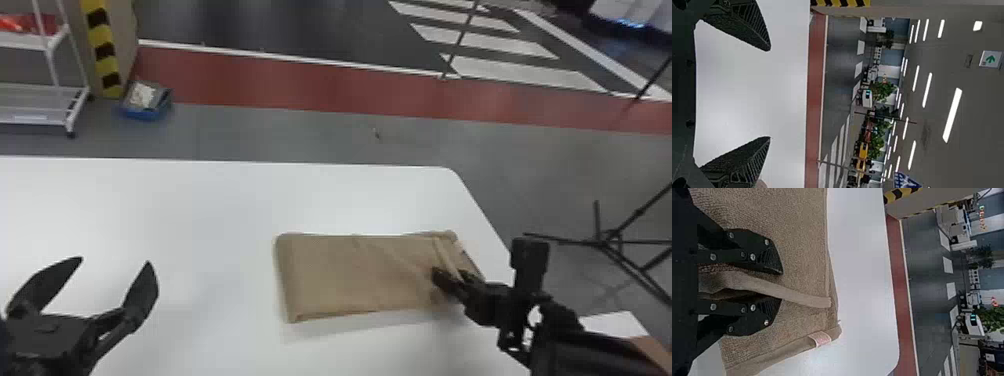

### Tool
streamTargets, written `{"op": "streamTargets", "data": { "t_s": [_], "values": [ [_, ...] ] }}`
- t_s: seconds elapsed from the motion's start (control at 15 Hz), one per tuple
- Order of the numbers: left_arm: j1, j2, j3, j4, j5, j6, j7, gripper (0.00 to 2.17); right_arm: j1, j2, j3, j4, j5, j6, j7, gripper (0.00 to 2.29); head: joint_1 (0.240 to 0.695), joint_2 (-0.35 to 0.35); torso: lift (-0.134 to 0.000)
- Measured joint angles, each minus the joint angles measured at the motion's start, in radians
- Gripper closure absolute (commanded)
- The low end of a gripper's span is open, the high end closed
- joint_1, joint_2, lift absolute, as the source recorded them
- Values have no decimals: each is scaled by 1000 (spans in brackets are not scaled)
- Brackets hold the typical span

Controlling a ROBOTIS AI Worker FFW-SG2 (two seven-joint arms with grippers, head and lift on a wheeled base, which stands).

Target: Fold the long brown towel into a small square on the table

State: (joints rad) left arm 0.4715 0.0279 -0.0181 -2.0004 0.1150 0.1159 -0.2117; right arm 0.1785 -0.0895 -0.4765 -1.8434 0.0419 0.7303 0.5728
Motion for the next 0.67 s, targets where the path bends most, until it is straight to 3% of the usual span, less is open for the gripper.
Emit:
{"op": "streamTargets", "data": {
  "t_s": [0.07, 0.13, 0.2, 0.4, 0.67],
  "values": [
    [0, 1, 0, 0, 0, 0, 0, 70, 0, 0, 0, -1, 0, 1, 0, 1362, 695, -292, -111],
    [0, 1, 0, -1, 0, 0, -1, 70, 1, 1, -1, -2, 0, 2, 1, 1625, 695, -292, -111],
    [0, 1, 0, -1, 0, 0, -1, 70, 1, 1, -2, -2, 0, 2, 1, 1710, 695, -293, -111],
    [0, 1, 0, -1, 0, -1, -1, 70, 0, 1, -6, -2, -8, 5, 0, 1710, 695, -295, -111],
    [1, 1, -1, -1, 2, -6, -1, 70, -7, 0, -33, -44, -96, 8, 4, 1710, 695, -288, -111]
  ]
}}
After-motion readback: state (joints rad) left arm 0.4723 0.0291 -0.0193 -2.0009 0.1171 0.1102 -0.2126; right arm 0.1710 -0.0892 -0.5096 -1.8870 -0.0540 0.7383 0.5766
